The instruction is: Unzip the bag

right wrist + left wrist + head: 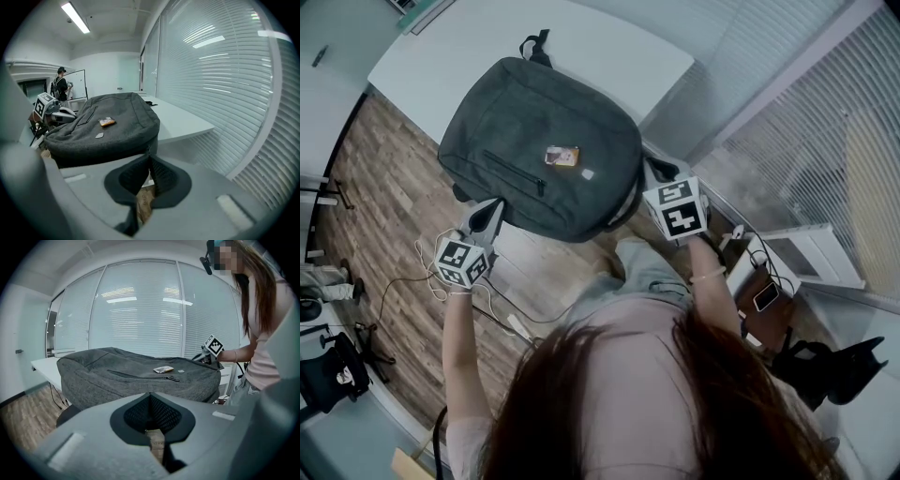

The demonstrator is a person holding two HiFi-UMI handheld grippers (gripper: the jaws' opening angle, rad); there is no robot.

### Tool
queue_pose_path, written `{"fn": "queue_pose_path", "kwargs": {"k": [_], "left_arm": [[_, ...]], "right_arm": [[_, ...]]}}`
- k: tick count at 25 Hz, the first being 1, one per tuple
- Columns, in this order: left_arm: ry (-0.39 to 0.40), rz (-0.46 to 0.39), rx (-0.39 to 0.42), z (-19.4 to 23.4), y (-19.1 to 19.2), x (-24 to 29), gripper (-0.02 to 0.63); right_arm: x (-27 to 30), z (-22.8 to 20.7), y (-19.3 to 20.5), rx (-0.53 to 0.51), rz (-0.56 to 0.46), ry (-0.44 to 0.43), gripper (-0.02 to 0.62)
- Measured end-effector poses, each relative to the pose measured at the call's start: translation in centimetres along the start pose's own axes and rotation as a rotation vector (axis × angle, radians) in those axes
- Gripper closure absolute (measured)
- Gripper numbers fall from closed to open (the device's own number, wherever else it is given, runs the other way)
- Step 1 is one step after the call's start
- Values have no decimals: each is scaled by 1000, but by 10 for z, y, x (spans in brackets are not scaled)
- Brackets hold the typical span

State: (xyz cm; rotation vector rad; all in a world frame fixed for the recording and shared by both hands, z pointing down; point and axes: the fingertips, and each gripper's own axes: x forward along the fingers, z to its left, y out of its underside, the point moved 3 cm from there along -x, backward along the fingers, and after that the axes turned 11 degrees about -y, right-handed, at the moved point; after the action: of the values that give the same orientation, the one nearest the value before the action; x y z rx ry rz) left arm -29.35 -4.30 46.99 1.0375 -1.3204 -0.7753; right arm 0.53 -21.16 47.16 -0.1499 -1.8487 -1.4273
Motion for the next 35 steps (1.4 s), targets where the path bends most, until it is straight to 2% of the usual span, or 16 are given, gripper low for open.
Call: {"fn": "queue_pose_path", "kwargs": {"k": [15, 20, 28, 35], "left_arm": [[10, 6, -5, -1, 0, 0, 598], [-32, 30, -3, -2, -4, 0, 598], [-120, 66, -53, -2, -10, -1, 597], [-181, 21, -86, -15, -40, -4, 594]], "right_arm": [[12, -16, -5, -19, 8, -111, 583], [14, -16, -4, -32, 23, -137, 583], [18, -18, -2, -45, 36, -187, 583], [18, -20, -1, -55, 38, -232, 583]]}}
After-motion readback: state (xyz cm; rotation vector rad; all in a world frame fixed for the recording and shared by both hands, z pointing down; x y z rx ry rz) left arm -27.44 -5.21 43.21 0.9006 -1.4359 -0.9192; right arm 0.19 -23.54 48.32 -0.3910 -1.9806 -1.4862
